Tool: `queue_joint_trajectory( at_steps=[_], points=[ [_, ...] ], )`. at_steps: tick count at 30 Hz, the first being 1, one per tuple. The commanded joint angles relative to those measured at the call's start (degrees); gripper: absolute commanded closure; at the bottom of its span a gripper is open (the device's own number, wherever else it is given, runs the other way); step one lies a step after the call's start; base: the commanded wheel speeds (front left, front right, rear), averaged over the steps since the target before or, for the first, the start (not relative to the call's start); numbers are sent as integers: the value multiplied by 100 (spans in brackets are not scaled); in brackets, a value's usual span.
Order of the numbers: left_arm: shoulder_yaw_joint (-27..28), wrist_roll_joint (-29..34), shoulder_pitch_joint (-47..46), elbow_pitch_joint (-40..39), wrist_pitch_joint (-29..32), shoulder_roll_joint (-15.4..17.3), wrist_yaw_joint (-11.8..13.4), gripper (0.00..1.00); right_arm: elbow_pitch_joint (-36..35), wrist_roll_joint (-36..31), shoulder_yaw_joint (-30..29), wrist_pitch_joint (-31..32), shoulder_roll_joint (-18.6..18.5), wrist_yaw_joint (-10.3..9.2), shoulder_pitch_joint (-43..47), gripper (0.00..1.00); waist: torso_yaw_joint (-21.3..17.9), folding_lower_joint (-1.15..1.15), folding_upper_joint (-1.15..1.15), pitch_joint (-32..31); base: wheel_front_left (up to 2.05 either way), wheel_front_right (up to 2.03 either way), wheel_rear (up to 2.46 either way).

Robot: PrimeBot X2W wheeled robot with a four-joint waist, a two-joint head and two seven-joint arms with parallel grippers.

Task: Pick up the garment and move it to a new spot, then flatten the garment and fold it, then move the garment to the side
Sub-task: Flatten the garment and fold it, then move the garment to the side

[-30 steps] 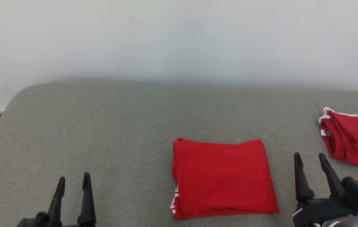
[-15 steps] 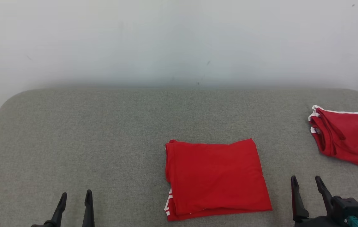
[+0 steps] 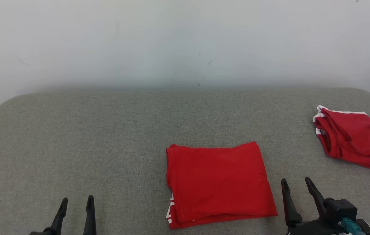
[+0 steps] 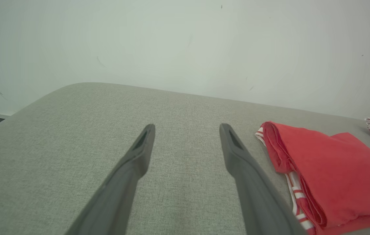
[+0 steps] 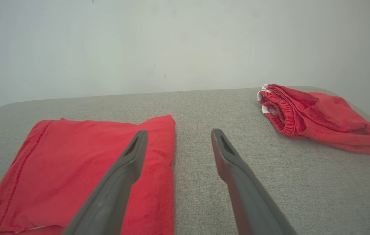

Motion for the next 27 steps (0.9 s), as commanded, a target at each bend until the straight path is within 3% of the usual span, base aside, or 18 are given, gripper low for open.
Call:
queue_joint_trajectory(
  at_steps=[1, 18, 22, 27],
  points=[
    [-11, 3, -10, -29, -16, 22, -8, 0, -47, 23, 29, 25, -6, -14, 43, 0, 0, 0, 0, 3, 0, 0, 0],
    [-43, -16, 5, -26, -16, 11, -10, 0, -88, 46, 142, 393, -5, -14, -33, 0, 41, 0, 0, 33, 0, 0, 0],
    [-62, -20, -13, -40, -16, 0, -10, 0, -124, 176, 129, 1172, -10, -14, -300, 0, 53, 0, 0, 60, 0, 0, 0],
    [-159, 3, -103, -21, -16, -15, -10, 0, -173, 309, 6, 3044, -13, -14, -808, 0, 141, 0, 0, 101, 0, 0, 0]
  ],
)
